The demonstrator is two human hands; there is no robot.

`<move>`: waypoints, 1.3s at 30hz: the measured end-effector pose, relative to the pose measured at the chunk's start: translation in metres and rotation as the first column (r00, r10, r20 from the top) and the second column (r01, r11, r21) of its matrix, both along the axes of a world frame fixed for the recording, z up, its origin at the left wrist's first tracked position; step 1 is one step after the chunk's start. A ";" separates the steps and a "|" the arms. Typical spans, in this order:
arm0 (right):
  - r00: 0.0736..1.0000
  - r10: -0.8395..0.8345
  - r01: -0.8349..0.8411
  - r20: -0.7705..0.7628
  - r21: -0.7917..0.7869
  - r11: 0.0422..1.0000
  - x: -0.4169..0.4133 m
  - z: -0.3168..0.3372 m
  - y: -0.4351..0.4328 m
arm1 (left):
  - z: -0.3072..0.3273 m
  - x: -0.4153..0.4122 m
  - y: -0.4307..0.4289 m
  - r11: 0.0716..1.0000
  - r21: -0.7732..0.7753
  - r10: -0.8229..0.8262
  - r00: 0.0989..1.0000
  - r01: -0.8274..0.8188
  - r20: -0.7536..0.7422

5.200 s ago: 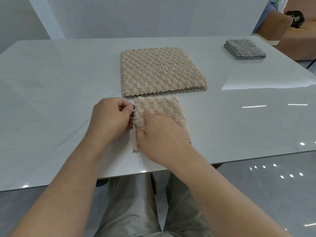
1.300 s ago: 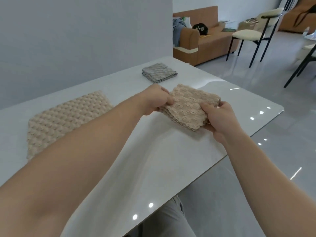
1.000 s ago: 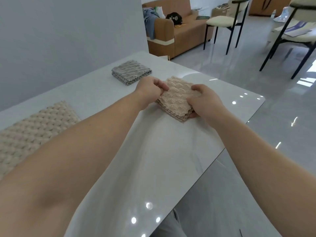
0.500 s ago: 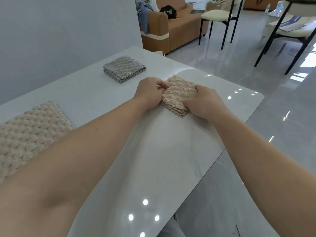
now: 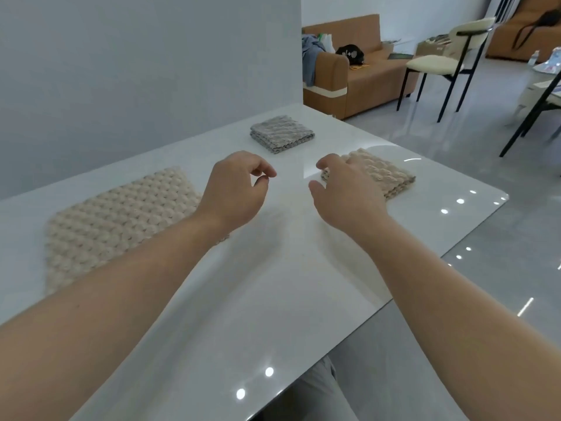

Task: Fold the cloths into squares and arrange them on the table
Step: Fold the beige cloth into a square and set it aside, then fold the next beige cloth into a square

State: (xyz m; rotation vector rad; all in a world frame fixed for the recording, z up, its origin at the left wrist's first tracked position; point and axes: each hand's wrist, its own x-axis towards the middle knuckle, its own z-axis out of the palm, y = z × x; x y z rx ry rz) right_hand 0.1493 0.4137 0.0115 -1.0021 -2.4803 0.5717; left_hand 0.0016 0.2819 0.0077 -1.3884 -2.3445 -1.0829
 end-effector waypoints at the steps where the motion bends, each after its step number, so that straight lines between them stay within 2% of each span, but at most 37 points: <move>1: 0.999 0.052 -0.052 -0.010 0.009 0.999 -0.007 0.002 -0.013 | 0.002 -0.001 -0.022 0.999 0.007 0.037 0.999 -0.037 -0.002; 5: 0.969 0.247 -0.247 -0.007 0.031 0.969 -0.038 0.001 -0.061 | 0.002 -0.004 -0.104 0.982 -0.030 0.185 0.983 -0.184 0.020; 9: 0.898 0.440 -0.440 0.013 0.047 0.897 -0.068 -0.007 -0.101 | -0.011 -0.012 -0.171 0.948 -0.129 0.295 0.956 -0.292 0.002; 12: 0.833 0.548 -0.554 0.078 0.091 0.828 -0.085 -0.014 -0.123 | -0.023 -0.016 -0.207 0.918 -0.229 0.315 0.946 -0.323 -0.073; 16: 0.756 0.620 -0.649 0.210 0.124 0.750 -0.095 -0.024 -0.140 | -0.033 -0.014 -0.235 0.902 -0.280 0.291 0.942 -0.328 -0.165; 19: 0.746 0.607 -0.659 0.273 0.171 0.733 -0.098 -0.031 -0.144 | -0.038 -0.013 -0.245 0.894 -0.315 0.277 0.945 -0.319 -0.171; 22: 0.759 0.591 -0.645 0.272 0.191 0.740 -0.101 -0.035 -0.144 | -0.042 -0.013 -0.248 0.885 -0.349 0.267 0.949 -0.310 -0.166; 30: 0.780 0.586 -0.624 0.219 0.218 0.750 -0.108 -0.034 -0.144 | -0.050 -0.022 -0.251 0.908 -0.287 0.266 0.950 -0.305 -0.166; 34: 0.806 0.576 -0.591 0.135 0.185 0.785 -0.112 -0.030 -0.146 | -0.045 -0.023 -0.251 0.906 -0.244 0.314 0.936 -0.345 -0.157; 39: 0.804 0.591 -0.574 -0.064 0.180 0.799 -0.113 -0.025 -0.157 | -0.041 -0.023 -0.250 0.865 -0.256 0.408 0.902 -0.432 -0.141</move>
